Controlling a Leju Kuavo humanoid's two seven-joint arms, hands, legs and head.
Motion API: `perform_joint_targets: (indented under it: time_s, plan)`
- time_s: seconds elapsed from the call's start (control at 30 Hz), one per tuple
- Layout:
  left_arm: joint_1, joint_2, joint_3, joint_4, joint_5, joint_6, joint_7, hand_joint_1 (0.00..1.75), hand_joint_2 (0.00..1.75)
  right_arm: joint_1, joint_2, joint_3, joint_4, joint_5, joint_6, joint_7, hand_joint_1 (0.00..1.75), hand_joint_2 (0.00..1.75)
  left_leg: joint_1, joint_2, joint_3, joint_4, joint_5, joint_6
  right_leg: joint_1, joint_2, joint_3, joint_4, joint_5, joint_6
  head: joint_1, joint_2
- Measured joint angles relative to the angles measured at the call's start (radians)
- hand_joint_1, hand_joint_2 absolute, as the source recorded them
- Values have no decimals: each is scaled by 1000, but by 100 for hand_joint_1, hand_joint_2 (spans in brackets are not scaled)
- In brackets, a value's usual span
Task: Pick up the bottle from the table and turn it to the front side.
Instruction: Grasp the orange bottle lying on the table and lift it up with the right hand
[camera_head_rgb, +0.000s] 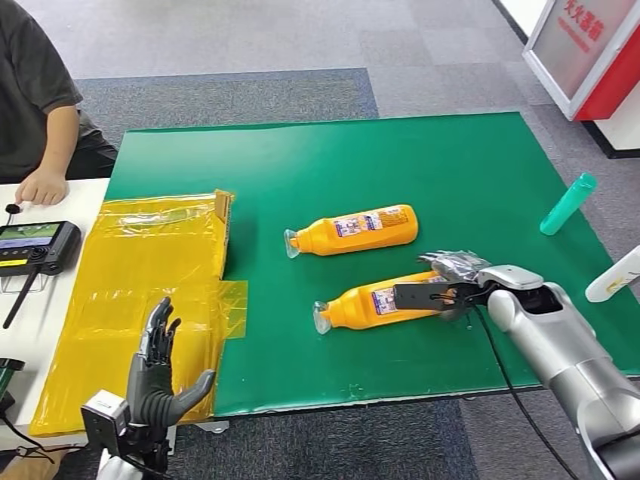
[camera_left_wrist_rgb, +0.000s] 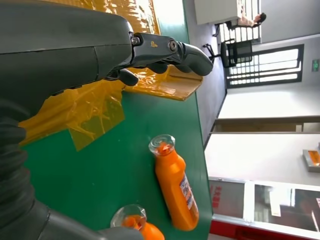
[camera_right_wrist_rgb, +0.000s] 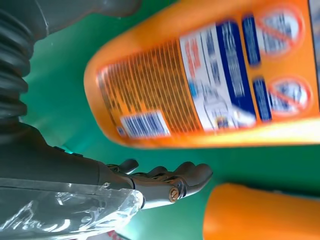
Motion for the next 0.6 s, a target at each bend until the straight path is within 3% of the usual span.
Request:
perform_joint_targets:
  time_s: [0.5,0.53,0.6]
  plan:
    - [-16,6,-3,3,3,0,0,0,175,5,7,51,60,-26,-33,-3,5,175,0,0,0,0,0,0,0,0,0,0,0,0,0,0]
    - [-18,6,-5,3,3,-1,0,0,175,5,8,53,64,-27,-37,-3,30,175,0,0,0,0,0,0,0,0,0,0,0,0,0,0]
    - [-21,7,-9,5,5,-1,0,0,175,4,12,59,73,-31,-43,-4,115,175,0,0,0,0,0,0,0,0,0,0,0,0,0,0]
